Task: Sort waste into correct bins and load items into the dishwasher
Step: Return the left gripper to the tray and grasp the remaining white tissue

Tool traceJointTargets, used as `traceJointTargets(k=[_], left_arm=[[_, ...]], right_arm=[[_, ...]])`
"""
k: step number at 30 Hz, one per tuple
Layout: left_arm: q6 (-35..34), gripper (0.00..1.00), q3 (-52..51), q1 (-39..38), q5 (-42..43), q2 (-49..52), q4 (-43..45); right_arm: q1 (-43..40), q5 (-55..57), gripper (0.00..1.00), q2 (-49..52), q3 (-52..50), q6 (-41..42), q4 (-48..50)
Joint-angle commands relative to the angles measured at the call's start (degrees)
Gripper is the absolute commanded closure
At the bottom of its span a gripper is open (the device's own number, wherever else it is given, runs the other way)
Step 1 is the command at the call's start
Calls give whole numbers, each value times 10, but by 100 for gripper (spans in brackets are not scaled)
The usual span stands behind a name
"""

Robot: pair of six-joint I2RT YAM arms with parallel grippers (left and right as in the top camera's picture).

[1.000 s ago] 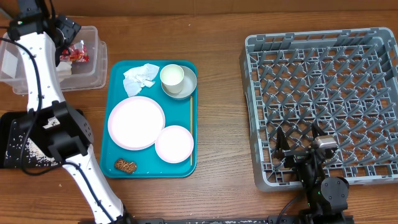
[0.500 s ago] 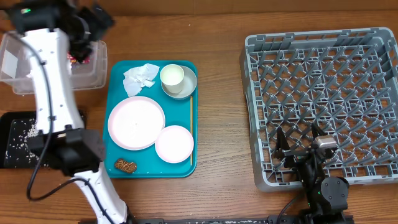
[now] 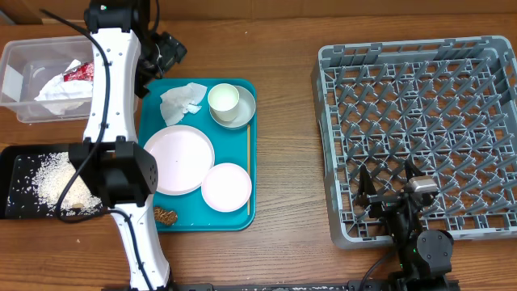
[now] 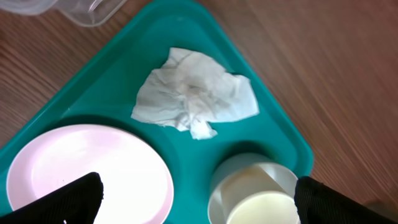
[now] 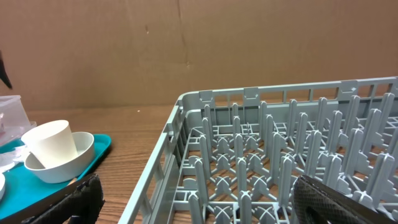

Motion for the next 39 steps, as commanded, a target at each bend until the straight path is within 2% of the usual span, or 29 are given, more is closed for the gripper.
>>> traceJointTargets(k=[1,24,31,36,38,39], left_arm=[[-38,0,-2,1,-8,43,-2],[-51,1,-2,-21,35,186,59],[-50,21,-2,-20,15,188,66],[-40,74,-2,-19,7,188,72],[-33,85,-2,-19,7,188,71],[-29,86,-2,-19,7,188,70]], right_arm=[[-1,4,0,-6,-6,-3,5],[-1,4,0,-6,-6,-3,4],[-1,4,0,-6,-6,-3,4],[-1,4,0,-6,-6,-3,4],[-1,4,0,-6,-6,-3,4],[-1,4,0,-6,-6,-3,4]])
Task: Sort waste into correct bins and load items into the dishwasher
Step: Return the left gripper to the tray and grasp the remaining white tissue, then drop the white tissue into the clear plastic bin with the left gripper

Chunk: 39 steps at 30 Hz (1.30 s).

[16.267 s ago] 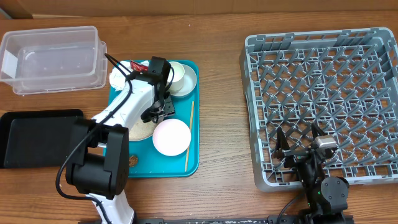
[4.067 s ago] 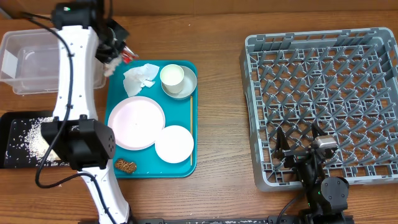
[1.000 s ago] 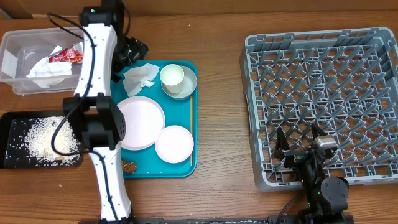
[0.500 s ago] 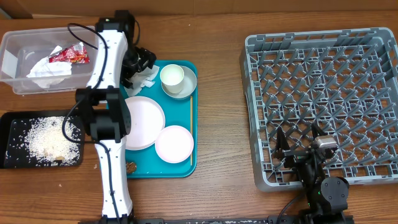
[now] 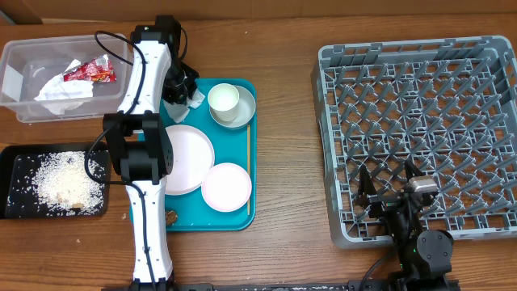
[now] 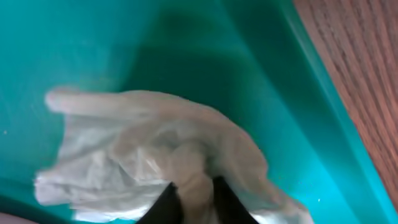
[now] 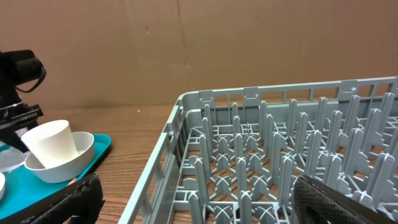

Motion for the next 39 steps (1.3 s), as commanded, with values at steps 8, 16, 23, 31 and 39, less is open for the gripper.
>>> traceJointTargets(k=[8,16,23,31,39], left_arm=[[23,96,42,12,24,-1,-52],[76,96,181,19,30,-45,-63],[89,96,272,39,-135,-62,-36],[89,96,258,82,-270,-62,-19],[88,69,210,143,-268,-61,60]], right_arm=[[-1,4,0,-6,-6,-3,4],[-1,4,0,-6,-6,-3,4],[-1,3,0,-6,-6,-3,4],[-1,4,0,-6,-6,-3,4],[-1,4,0,-6,-6,-3,4]])
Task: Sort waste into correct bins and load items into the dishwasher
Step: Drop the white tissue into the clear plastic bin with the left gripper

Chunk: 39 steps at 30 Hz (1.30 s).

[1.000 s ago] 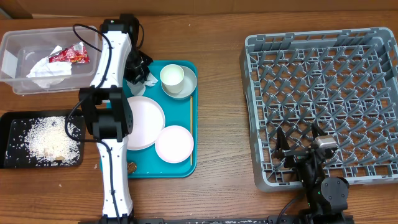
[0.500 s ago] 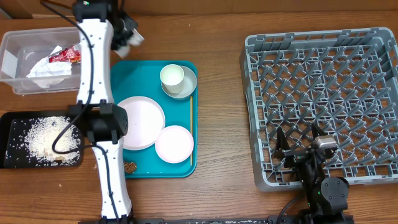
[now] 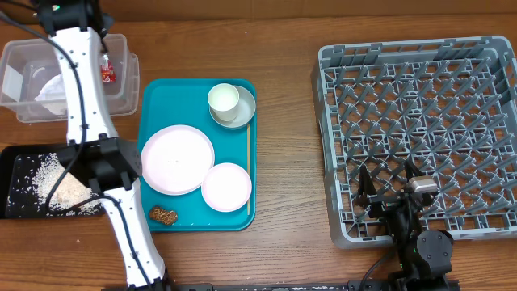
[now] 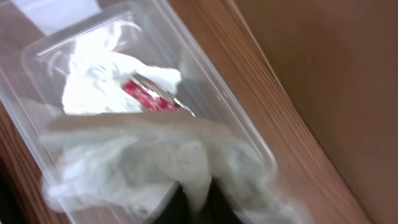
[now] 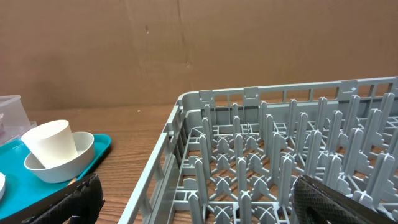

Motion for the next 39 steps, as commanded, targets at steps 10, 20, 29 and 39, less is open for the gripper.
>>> traceJointTargets(k=[10,20,29,39], left_arm=[[33,0,-48,50,-1,-4,-4],[31,0,83,50,43,-10,-183],[178,0,151,49,200,-123,-231],[246,0,73,49,330,-316,-231]], right_arm=[[-1,4,0,-6,-6,-3,5],[-1,4,0,-6,-6,-3,5],[-1,4,0,-6,-6,-3,5],[-1,4,0,-6,-6,-3,5]])
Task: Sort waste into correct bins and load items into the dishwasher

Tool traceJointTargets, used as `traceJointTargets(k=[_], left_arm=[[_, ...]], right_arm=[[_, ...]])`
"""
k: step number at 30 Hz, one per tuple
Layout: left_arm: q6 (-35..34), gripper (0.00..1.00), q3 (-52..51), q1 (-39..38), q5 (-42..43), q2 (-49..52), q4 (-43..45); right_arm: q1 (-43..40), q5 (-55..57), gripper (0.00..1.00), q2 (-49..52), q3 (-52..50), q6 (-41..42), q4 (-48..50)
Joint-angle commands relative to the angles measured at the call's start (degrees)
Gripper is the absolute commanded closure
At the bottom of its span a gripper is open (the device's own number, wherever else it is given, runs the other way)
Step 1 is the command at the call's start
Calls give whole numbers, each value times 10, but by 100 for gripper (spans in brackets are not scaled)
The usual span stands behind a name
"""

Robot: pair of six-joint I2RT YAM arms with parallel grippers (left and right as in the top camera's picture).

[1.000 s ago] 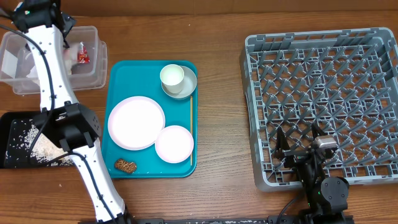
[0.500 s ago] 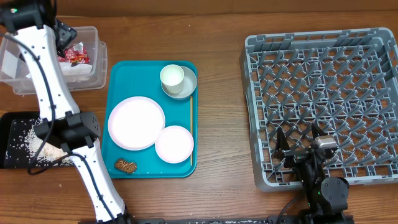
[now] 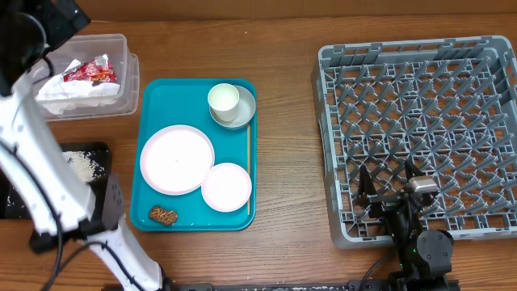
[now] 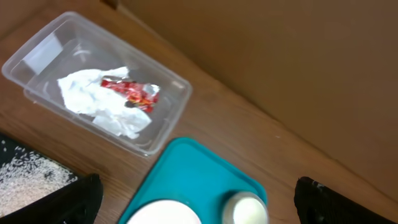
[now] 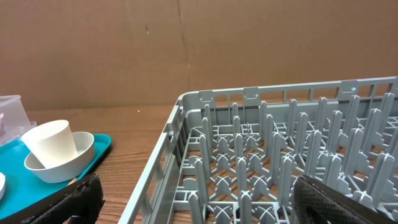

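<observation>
A clear bin [image 3: 121,89] at the back left holds crumpled white napkins [image 4: 93,104] and a red wrapper [image 3: 90,74]. My left gripper [image 4: 199,208] hangs open and empty high over the bin and the teal tray [image 3: 161,101]. On the tray are a white cup [image 3: 224,99] in a bowl [image 3: 245,115], a large plate [image 3: 177,159], a small plate [image 3: 226,187], a wooden stick [image 3: 247,166] and a brown food scrap [image 3: 165,215]. My right gripper [image 5: 199,208] rests open at the front of the grey dish rack [image 3: 420,48].
A black tray with rice [image 3: 81,162] lies left of the teal tray, partly hidden by my left arm. Bare wooden table separates the teal tray from the rack. A brown cardboard wall stands behind the table.
My left gripper was shut on a white napkin over the clear bin; now it is open and higher, and the napkin lies in the bin. The right arm has not moved.
My left gripper was open above a napkin lying on the teal tray. Then it was shut on that napkin on the tray. Then it held the napkin over the clear bin, and now the napkin lies in the bin, the gripper empty.
</observation>
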Motion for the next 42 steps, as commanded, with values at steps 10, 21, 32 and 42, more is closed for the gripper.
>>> traceJointTargets(k=[10,21,32,42], left_arm=[[40,0,-450,-3,81,-391,-2],[36,0,-750,-3,79,-733,47],[-50,0,-788,-3,79,-863,3],[-12,0,-790,-3,48,-863,-2]], right_arm=[[0,4,0,-6,-6,-3,5],[0,4,0,-6,-6,-3,5],[0,4,0,-6,-6,-3,5],[0,4,0,-6,-6,-3,5]])
